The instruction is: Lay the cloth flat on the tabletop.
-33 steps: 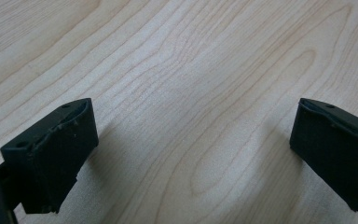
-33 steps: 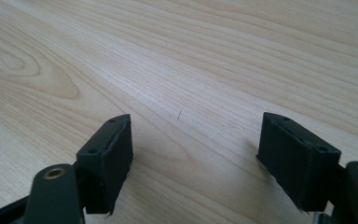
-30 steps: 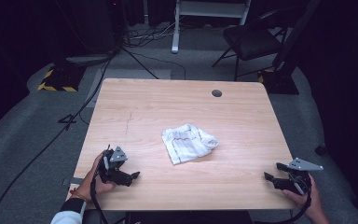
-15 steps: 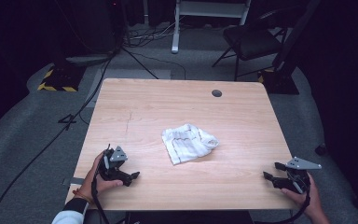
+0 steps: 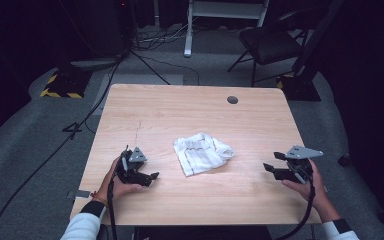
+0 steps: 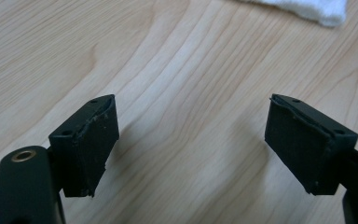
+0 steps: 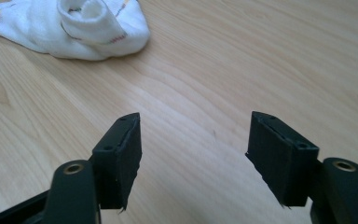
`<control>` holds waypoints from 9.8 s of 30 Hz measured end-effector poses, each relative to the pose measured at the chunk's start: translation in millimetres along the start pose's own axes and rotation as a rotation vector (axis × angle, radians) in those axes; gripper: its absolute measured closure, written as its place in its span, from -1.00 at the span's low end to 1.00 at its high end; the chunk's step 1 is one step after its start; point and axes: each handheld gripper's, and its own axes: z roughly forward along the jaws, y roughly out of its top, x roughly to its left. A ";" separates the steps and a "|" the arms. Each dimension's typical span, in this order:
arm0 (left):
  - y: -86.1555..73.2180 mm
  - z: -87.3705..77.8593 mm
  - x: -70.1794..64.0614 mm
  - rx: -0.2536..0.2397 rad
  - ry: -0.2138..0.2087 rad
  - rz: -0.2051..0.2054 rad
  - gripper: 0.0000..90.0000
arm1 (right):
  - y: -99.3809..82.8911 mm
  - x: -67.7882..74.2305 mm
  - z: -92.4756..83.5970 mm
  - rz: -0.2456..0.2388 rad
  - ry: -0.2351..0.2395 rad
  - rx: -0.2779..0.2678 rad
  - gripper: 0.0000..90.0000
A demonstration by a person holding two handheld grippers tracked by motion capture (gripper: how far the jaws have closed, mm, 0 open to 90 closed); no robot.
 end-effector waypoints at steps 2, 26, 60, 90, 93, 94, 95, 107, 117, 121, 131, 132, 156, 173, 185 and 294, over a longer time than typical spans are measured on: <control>8.8 3.7 -2.4 -0.019 -0.017 0.002 -0.60 | 3.7 1.2 3.1 -0.003 0.008 -0.001 -0.14; 87.4 61.0 -22.1 -0.055 -0.081 0.078 -0.15 | 73.1 35.4 96.5 -0.107 0.092 0.038 0.08; 101.4 84.3 -31.1 -0.022 -0.095 0.110 0.19 | 19.8 49.4 67.1 -0.173 0.252 0.149 0.79; 140.9 98.1 -30.4 -0.054 -0.136 0.142 -0.15 | 12.6 14.8 46.8 -0.039 0.062 0.072 0.21; 139.5 100.2 -33.4 -0.041 -0.176 0.177 0.31 | 12.5 13.5 44.0 -0.042 0.061 0.065 0.22; 138.1 99.4 -34.4 -0.042 -0.171 0.189 0.50 | 12.3 12.7 43.2 -0.040 0.063 0.062 0.24; 137.0 98.7 -35.2 -0.043 -0.167 0.188 0.69 | 11.8 11.9 42.3 -0.037 0.065 0.062 0.25; 119.8 49.4 -53.9 -0.116 -0.180 0.260 0.93 | 9.0 6.9 35.6 -0.015 0.056 0.045 0.27; 71.8 22.4 -100.6 -0.041 -0.276 0.372 0.92 | 13.1 10.2 33.5 -0.018 0.060 0.032 0.24; 56.7 27.0 -119.9 0.009 -0.296 0.380 0.90 | 17.5 14.9 36.4 -0.024 0.067 0.035 0.23; 35.6 22.0 -141.7 0.051 -0.332 0.357 0.51 | 42.7 45.1 46.4 -0.118 0.119 0.005 0.18; 33.2 18.1 -141.6 0.047 -0.334 0.346 0.48 | 44.5 47.9 47.3 -0.125 0.124 0.005 0.17; 51.3 6.4 -68.0 -0.053 -0.091 0.187 0.14 | 87.7 96.8 86.8 -0.225 0.212 0.010 0.18; 86.2 72.0 -47.5 0.029 -0.089 0.158 0.15 | 71.6 89.1 90.1 -0.265 0.264 0.104 0.95; 84.5 63.2 -47.0 0.017 -0.075 0.150 0.10 | 40.5 69.2 41.3 -0.282 0.288 0.037 0.93; 159.6 -121.2 -87.9 -0.443 0.040 0.336 0.81 | 130.0 31.7 -98.0 -0.089 0.044 -0.431 0.89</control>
